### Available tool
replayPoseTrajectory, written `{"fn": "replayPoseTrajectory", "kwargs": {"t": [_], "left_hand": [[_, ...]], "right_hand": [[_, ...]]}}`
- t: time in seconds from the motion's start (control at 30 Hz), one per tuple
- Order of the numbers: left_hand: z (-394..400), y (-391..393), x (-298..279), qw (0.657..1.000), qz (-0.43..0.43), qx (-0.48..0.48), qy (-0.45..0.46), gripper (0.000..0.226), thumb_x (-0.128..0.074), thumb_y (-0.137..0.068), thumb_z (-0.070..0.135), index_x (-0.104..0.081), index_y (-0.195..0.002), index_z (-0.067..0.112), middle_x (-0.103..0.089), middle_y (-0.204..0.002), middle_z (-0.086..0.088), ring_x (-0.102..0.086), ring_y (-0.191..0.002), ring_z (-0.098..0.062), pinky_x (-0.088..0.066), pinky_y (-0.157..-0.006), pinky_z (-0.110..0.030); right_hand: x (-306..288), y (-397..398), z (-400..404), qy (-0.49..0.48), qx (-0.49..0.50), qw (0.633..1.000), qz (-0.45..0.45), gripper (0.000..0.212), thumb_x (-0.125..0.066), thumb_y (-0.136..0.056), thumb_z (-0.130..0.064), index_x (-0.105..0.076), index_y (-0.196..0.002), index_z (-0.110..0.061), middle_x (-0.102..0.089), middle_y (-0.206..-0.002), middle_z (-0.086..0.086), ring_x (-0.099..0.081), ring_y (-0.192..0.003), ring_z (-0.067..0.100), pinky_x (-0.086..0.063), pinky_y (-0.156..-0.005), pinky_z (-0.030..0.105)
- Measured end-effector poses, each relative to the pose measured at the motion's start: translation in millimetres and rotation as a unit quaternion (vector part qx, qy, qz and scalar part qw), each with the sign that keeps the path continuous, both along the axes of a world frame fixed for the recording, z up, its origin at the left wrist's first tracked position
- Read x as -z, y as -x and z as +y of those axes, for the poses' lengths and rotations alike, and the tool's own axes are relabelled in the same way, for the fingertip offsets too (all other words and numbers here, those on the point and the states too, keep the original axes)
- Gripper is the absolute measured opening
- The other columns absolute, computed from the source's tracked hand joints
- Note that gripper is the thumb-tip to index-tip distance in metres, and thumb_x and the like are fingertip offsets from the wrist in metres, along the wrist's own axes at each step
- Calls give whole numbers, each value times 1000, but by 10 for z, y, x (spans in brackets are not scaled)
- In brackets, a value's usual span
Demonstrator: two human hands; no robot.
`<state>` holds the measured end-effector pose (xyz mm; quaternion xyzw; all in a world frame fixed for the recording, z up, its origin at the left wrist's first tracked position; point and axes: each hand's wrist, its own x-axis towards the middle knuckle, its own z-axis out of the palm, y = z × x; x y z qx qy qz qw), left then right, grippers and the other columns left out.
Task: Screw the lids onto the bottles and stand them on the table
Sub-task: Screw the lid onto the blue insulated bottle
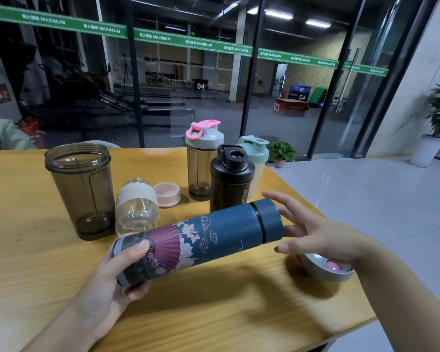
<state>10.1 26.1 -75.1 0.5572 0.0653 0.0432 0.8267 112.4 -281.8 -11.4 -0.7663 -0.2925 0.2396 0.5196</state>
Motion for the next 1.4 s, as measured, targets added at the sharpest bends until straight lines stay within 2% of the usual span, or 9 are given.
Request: {"fn": "replayPoseTrajectory", "kwargs": {"t": [0.13, 0.37, 0.47, 0.57, 0.73, 0.9, 1.1, 1.27, 1.4], "left_hand": [[11, -1, -2, 1000, 1, 0, 3, 106, -92, -18, 46, -58, -111, 6, -67, -84, -12, -58, -59, -17, -32, -31, -19], [28, -5, 11, 1000, 5, -5, 12, 98, -91, -27, 40, -58, -112, 4, -66, -82, -13, -56, -59, -17, -32, -32, -19], [27, -14, 21, 1000, 1, -5, 9, 107, -92, -20, 47, -57, -112, 4, -63, -84, -15, -54, -56, -16, -31, -33, -18], [34, -13, 25, 1000, 6, -4, 5, 108, -92, -21, 45, -56, -114, 3, -62, -85, -15, -54, -55, -16, -32, -31, -19], [34, -16, 31, 1000, 3, -5, 16, 87, -90, -33, 36, -60, -108, 4, -63, -82, -14, -52, -55, -17, -30, -34, -16], [40, -25, 28, 1000, 0, -6, 21, 88, -89, -29, 39, -61, -105, 4, -64, -80, -15, -52, -53, -16, -30, -32, -17], [34, -17, 17, 1000, 11, -3, 14, 95, -91, -24, 42, -60, -105, 5, -63, -86, -17, -55, -55, -16, -32, -32, -18], [20, 1, 4, 1000, 12, -7, -1, 103, -92, -18, 45, -59, -107, 5, -67, -82, -13, -57, -58, -16, -32, -32, -18], [21, -6, 19, 1000, 15, -5, 1, 89, -86, -39, 35, -55, -116, 1, -66, -83, -13, -56, -61, -18, -31, -33, -19]], "right_hand": [[15, -26, -1, -46, 12, 999, -11, 71, -70, -74, -7, -48, -125, -51, -46, -140, -1, -57, -116, 34, -51, -84, 34], [-35, -26, 55, 4, 66, 998, -21, 60, -65, -65, -46, -53, -124, -39, -65, -92, 2, -61, -71, 15, -43, -63, 27], [-48, -3, 132, 36, 86, 995, -33, 31, -52, -73, -56, -64, -94, -37, -65, -71, -4, -53, -57, 16, -36, -57, 29], [-50, 10, 206, 75, 103, 990, -60, 36, -39, -79, -67, -64, -69, -44, -67, -72, 6, -47, -51, 17, -32, -52, 26], [0, -20, 132, 40, 99, 993, -40, 60, -53, -72, -66, -47, -127, -45, -64, -115, -4, -68, -87, 14, -49, -70, 28], [35, -38, 31, -60, 12, 997, -41, 78, -75, -67, -24, -41, -126, -61, -35, -146, -21, -53, -125, 14, -49, -90, 35], [35, -47, 69, -84, 0, 996, -43, 61, -65, -75, -3, -56, -118, -46, -51, -134, -4, -58, -115, 21, -51, -85, 35], [-16, -30, 115, -17, 62, 997, -48, 55, -63, -65, -37, -56, -119, -46, -62, -112, 1, -63, -87, 12, -48, -74, 30], [-4, 2, 167, 38, 105, 993, -44, 40, -53, -73, -50, -58, -111, -38, -64, -82, -4, -58, -69, 18, -40, -61, 29]]}}
